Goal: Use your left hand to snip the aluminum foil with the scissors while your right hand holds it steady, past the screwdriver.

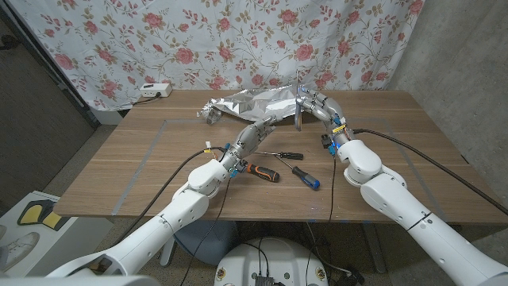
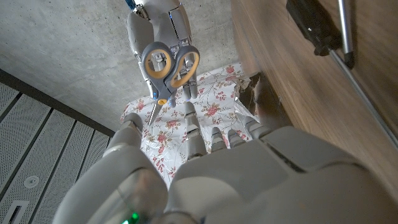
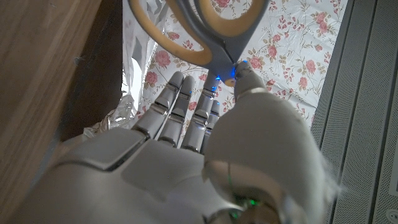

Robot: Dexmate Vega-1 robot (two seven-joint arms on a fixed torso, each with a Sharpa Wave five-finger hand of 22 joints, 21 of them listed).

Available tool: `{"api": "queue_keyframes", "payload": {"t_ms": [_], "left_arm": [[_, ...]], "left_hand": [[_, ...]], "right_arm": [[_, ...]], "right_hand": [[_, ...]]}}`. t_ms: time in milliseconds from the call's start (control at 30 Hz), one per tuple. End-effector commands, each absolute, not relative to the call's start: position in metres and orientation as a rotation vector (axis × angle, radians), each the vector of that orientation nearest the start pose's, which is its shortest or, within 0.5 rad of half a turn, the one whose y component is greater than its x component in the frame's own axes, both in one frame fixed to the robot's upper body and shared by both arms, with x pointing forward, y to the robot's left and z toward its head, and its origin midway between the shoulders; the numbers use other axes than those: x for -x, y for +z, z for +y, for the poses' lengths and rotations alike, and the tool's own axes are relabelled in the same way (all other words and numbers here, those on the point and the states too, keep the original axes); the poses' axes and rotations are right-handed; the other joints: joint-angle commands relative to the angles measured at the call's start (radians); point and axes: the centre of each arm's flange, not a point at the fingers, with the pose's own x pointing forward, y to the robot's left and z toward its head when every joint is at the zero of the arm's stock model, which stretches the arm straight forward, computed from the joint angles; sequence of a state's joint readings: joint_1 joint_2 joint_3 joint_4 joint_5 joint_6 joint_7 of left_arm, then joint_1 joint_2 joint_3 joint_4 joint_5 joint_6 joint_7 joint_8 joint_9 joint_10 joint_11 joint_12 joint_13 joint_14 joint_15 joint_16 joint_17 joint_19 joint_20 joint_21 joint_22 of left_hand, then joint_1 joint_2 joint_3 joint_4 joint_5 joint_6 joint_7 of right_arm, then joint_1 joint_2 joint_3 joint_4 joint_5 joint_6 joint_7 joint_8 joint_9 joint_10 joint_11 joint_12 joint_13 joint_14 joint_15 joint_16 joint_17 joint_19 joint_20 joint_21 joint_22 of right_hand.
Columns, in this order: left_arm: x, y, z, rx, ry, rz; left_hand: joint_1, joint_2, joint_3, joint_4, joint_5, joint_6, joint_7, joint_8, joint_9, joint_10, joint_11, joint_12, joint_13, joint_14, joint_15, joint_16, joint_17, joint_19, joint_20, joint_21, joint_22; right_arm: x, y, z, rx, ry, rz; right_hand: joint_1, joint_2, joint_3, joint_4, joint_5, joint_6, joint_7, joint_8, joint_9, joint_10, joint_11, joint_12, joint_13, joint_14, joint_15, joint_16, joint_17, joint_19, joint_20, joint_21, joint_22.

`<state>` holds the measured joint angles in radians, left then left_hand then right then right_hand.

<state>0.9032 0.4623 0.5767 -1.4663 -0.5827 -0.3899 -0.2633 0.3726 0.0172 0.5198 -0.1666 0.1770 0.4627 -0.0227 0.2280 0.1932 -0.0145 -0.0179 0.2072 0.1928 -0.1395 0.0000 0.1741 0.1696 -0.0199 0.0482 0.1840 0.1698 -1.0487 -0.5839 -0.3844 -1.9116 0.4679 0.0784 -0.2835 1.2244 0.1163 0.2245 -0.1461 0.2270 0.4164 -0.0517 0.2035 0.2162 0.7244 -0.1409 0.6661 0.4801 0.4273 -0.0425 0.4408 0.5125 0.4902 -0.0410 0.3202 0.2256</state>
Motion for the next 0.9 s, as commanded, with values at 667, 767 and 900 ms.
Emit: {"api": "queue_keyframes", "payload": {"t_ms": [667, 767, 900], "left_arm": [[-0.593, -0.066, 0.107, -0.072, -0.770, -0.653], [-0.593, -0.067, 0.106, -0.072, -0.774, -0.652], [-0.593, -0.068, 0.105, -0.075, -0.782, -0.649]], "left_hand": [[0.009, -0.009, -0.007, 0.003, -0.001, 0.027, 0.005, 0.001, 0.003, 0.011, -0.012, 0.011, 0.005, -0.009, -0.003, 0.006, 0.004, -0.005, -0.001, 0.005, 0.004], [0.009, -0.009, -0.007, 0.003, -0.001, 0.028, 0.005, 0.001, 0.003, 0.011, -0.012, 0.011, 0.005, -0.010, -0.003, 0.006, 0.004, -0.005, -0.001, 0.005, 0.004], [0.010, -0.009, -0.008, 0.003, -0.001, 0.029, 0.005, 0.000, 0.003, 0.013, -0.012, 0.012, 0.005, -0.009, -0.003, 0.006, 0.004, -0.005, 0.000, 0.005, 0.004]], "right_arm": [[-0.543, 0.003, -0.182, 0.034, 0.261, -0.684], [-0.543, 0.003, -0.179, 0.029, 0.284, -0.680], [-0.543, 0.003, -0.177, 0.040, 0.293, -0.681]], "right_hand": [[0.038, 0.036, -0.009, 0.000, 0.010, 0.018, -0.005, 0.004, 0.003, 0.069, -0.068, 0.008, 0.005, -0.004, -0.187, 0.003, 0.010, -0.012, 0.001, 0.012, 0.007], [0.038, 0.036, -0.010, 0.000, 0.010, 0.018, -0.006, 0.004, 0.003, 0.069, -0.068, 0.009, 0.005, -0.004, -0.186, 0.003, 0.011, -0.012, 0.002, 0.014, 0.007], [0.037, 0.036, -0.011, 0.001, 0.010, 0.016, -0.007, 0.003, 0.003, 0.067, -0.068, 0.008, 0.004, -0.006, -0.185, 0.001, 0.011, -0.014, 0.002, 0.014, 0.008]]}}
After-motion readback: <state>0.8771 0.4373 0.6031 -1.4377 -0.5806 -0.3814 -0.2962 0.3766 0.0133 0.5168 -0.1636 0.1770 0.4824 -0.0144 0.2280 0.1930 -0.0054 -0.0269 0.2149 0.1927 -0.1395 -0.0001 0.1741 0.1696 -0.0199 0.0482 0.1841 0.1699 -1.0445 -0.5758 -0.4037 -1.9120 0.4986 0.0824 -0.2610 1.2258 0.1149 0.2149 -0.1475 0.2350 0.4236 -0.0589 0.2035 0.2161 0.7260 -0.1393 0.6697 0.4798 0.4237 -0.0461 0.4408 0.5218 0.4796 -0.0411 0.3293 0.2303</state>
